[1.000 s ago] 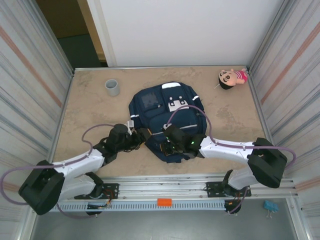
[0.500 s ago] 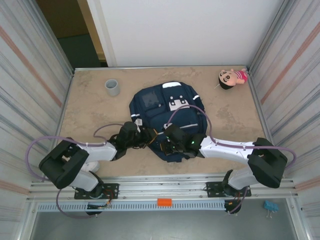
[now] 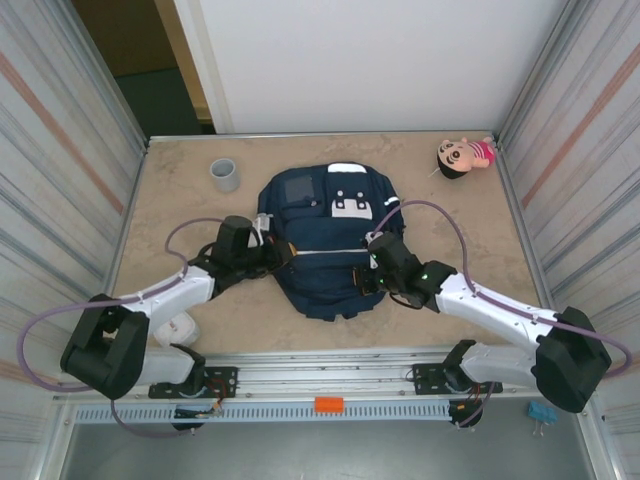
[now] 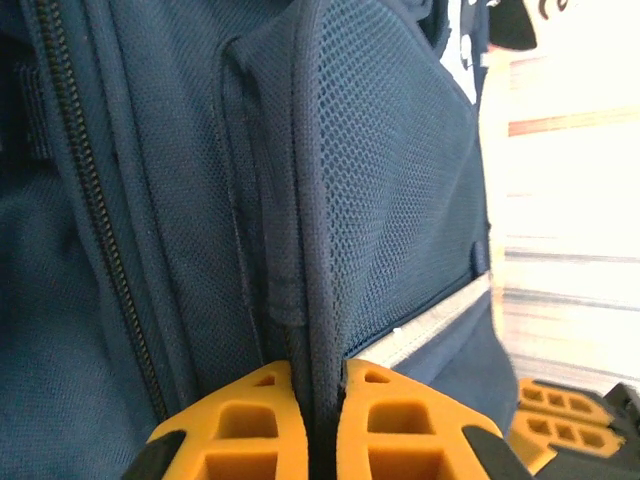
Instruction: Pack the student bag
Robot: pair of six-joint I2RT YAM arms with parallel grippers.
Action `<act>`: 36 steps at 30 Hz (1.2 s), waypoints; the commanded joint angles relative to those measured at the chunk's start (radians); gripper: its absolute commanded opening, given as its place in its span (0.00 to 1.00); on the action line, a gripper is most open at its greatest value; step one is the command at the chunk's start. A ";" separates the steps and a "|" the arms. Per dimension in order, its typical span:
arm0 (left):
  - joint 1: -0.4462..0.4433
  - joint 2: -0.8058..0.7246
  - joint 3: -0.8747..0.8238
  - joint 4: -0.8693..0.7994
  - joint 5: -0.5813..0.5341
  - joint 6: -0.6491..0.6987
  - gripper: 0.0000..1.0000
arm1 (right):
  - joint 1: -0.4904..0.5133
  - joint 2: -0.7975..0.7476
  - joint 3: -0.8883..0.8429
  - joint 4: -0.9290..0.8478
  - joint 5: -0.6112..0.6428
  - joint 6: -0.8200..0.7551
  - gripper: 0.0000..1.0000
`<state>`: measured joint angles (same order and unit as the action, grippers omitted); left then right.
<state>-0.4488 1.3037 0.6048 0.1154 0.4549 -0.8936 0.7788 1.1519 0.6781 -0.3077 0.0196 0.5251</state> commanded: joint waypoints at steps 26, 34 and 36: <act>0.134 -0.217 -0.040 -0.127 -0.032 0.043 0.56 | 0.224 0.250 0.125 0.207 0.004 0.021 0.00; -0.074 -0.250 -0.192 0.161 -0.127 -0.217 0.55 | 0.228 0.252 0.134 0.208 -0.006 0.009 0.00; -0.091 -0.211 -0.171 0.186 -0.127 -0.220 0.56 | 0.227 0.252 0.133 0.213 -0.011 0.010 0.00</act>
<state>-0.5224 1.0676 0.4183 0.1711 0.3691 -1.0351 0.9958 1.4002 0.7719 -0.1268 0.0250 0.5415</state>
